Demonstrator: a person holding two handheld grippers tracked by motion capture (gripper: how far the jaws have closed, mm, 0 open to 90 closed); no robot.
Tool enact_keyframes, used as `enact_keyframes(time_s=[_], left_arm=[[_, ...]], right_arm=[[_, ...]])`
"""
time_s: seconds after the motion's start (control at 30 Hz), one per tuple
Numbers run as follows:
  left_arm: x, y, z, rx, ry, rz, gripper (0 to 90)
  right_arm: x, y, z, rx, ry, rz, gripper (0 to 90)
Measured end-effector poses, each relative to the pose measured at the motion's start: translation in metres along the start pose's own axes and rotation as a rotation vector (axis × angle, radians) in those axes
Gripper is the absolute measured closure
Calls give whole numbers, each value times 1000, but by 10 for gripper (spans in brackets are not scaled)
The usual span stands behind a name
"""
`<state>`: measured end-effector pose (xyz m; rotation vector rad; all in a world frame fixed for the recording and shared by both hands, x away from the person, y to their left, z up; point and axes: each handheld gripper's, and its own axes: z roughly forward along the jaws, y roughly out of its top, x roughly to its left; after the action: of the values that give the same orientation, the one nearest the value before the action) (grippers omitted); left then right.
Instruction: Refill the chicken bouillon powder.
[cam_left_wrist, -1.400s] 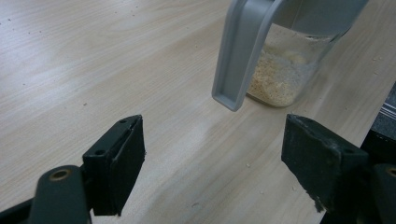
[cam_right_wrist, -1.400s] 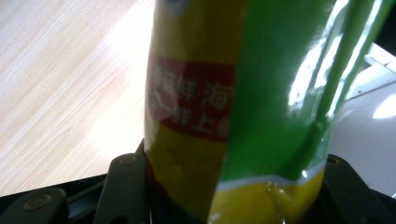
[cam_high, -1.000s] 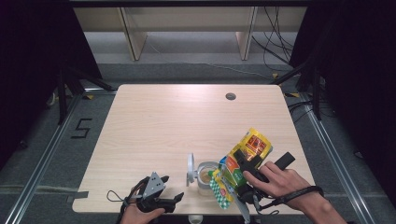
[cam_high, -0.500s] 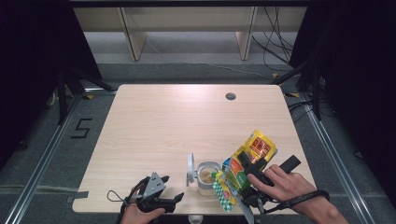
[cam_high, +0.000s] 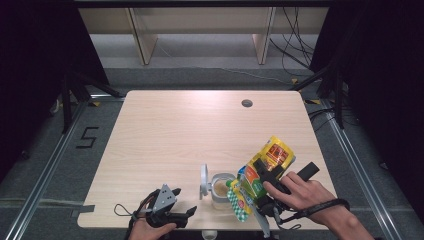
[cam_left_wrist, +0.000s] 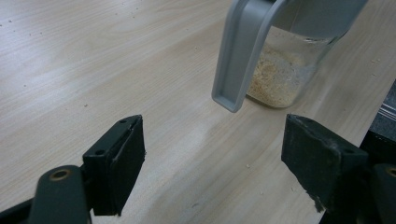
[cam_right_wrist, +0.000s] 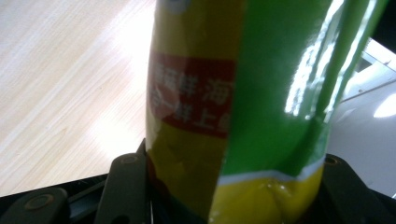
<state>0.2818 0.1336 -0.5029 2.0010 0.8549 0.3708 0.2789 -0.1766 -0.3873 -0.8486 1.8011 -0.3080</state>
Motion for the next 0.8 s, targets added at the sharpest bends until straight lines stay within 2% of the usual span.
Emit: enact_keyframes(time_s=[0.03, 0.2, 0.23, 0.27, 0.3, 0.53, 0.57, 0.63, 0.67, 0.7, 0.77, 0.8], left_arm=[[-1, 0, 0, -4, 0, -8, 213], [-1, 0, 1, -3, -2, -5, 213], [-1, 0, 1, -3, -2, -5, 213], [-1, 0, 1, 0, -2, -2, 213], [0, 0, 1, 0, -2, -2, 213], [-1, 0, 0, -2, -2, -7, 213], [-1, 0, 0, -3, 0, -7, 213], [1, 0, -1, 15, 6, 15, 213], [1, 0, 0, 4, 0, 3, 213], [1, 0, 0, 8, 5, 12, 213], [0, 0, 0, 1, 0, -3, 213], [0, 0, 0, -2, -2, -4, 213]], right_arm=[[1, -1, -1, -4, 12, 4, 524], [3, -1, -8, -4, -2, 2, 524], [1, -1, -9, -12, -7, -36, 524], [1, -1, -9, -12, -7, -36, 524], [2, 1, -10, -12, -8, 2, 524], [-4, 7, -3, -27, -13, -3, 525], [-7, 6, 0, -36, -20, -37, 525], [-5, 5, 1, -22, -12, 3, 525], [-6, 5, 2, -17, -9, 2, 525], [-5, 4, 2, -15, -12, 2, 525], [-4, 1, 2, -12, 3, 9, 525], [-4, 1, 2, -8, -4, 7, 525]])
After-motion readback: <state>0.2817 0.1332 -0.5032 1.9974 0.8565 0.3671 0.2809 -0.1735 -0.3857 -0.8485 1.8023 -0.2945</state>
